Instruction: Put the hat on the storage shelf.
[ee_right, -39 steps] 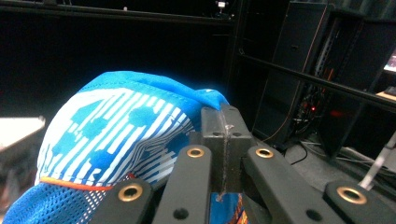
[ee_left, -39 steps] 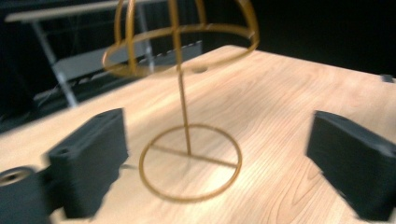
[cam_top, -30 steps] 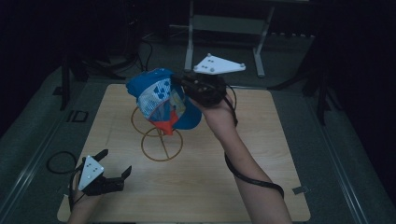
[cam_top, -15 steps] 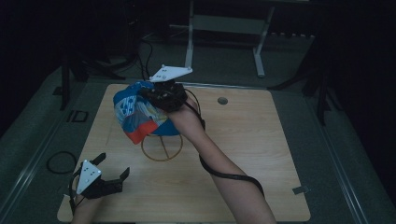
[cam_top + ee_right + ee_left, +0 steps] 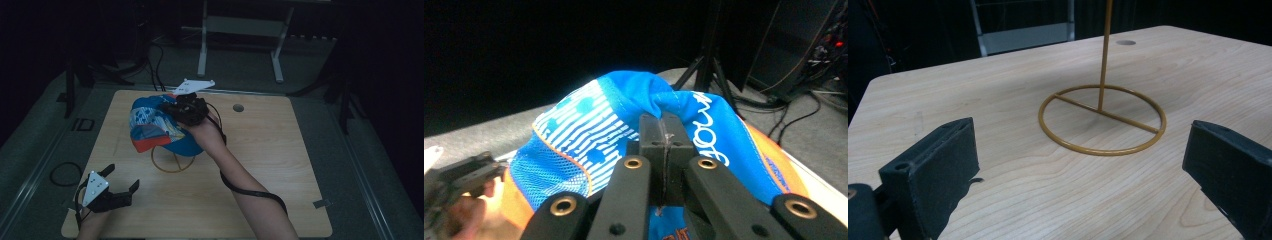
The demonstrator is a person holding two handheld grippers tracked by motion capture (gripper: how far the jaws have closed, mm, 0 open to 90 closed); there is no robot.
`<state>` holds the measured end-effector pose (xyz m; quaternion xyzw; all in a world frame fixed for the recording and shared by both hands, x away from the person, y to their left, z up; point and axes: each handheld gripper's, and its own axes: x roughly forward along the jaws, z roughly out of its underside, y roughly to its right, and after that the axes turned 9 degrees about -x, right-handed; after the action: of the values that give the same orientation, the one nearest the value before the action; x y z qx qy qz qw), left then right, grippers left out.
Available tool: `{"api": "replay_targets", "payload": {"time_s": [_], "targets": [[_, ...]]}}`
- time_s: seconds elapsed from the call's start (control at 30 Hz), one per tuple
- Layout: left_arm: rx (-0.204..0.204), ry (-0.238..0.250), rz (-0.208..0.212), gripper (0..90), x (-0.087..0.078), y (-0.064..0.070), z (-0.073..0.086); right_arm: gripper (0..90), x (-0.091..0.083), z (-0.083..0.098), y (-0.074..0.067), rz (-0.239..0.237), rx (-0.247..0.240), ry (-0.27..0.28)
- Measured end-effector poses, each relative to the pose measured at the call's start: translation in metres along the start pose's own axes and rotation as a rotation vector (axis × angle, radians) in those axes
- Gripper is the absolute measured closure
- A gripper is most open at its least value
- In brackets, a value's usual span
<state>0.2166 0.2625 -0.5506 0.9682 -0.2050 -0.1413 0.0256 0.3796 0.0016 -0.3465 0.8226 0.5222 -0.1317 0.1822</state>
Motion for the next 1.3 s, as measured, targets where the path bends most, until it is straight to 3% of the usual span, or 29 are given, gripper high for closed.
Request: {"api": "replay_targets", "payload": {"time_s": [0.23, 0.4, 0.53, 0.6, 0.63, 0.67, 0.8, 0.87, 1.0, 1.03, 1.3], "targets": [[-0.006, 0.004, 0.0, 1.8, 0.0, 0.001, 0.001, 90.0, -0.01, 0.016, -0.001, -0.009, 0.019, 0.017], [-0.011, 0.001, 0.0, 1.8, 0.001, 0.0, 0.002, 90.0, -0.016, 0.022, -0.004, 0.013, 0.005, 0.021], [-0.01, -0.002, 0.003, 1.8, 0.001, 0.0, 0.003, 89.8, -0.019, 0.029, -0.002, 0.014, 0.023, 0.026], [-0.005, -0.002, 0.0, 1.8, 0.001, 0.001, 0.003, 87.1, -0.02, 0.03, -0.002, 0.014, 0.029, 0.033], [-0.017, 0.001, 0.003, 1.8, 0.001, 0.0, 0.003, 78.7, -0.021, 0.032, 0.0, 0.013, 0.042, 0.038], [-0.017, -0.001, 0.005, 1.8, 0.001, 0.0, 0.003, 76.1, -0.021, 0.032, 0.0, 0.014, 0.048, 0.041], [-0.021, -0.002, 0.007, 1.8, 0.002, 0.0, 0.004, 75.0, -0.022, 0.033, 0.0, 0.007, 0.055, 0.045], [-0.02, -0.007, 0.01, 1.8, 0.002, -0.001, 0.004, 68.2, -0.024, 0.034, -0.001, -0.003, 0.053, 0.045], [-0.025, -0.005, 0.01, 1.8, 0.002, -0.001, 0.004, 65.4, -0.025, 0.034, -0.001, -0.005, 0.055, 0.046], [-0.023, -0.005, 0.009, 1.8, 0.002, -0.001, 0.005, 61.4, -0.027, 0.035, -0.002, -0.026, 0.064, 0.051], [-0.024, -0.004, 0.006, 1.8, 0.002, -0.001, 0.005, 48.7, -0.035, 0.039, -0.007, -0.028, 0.049, 0.055]]}}
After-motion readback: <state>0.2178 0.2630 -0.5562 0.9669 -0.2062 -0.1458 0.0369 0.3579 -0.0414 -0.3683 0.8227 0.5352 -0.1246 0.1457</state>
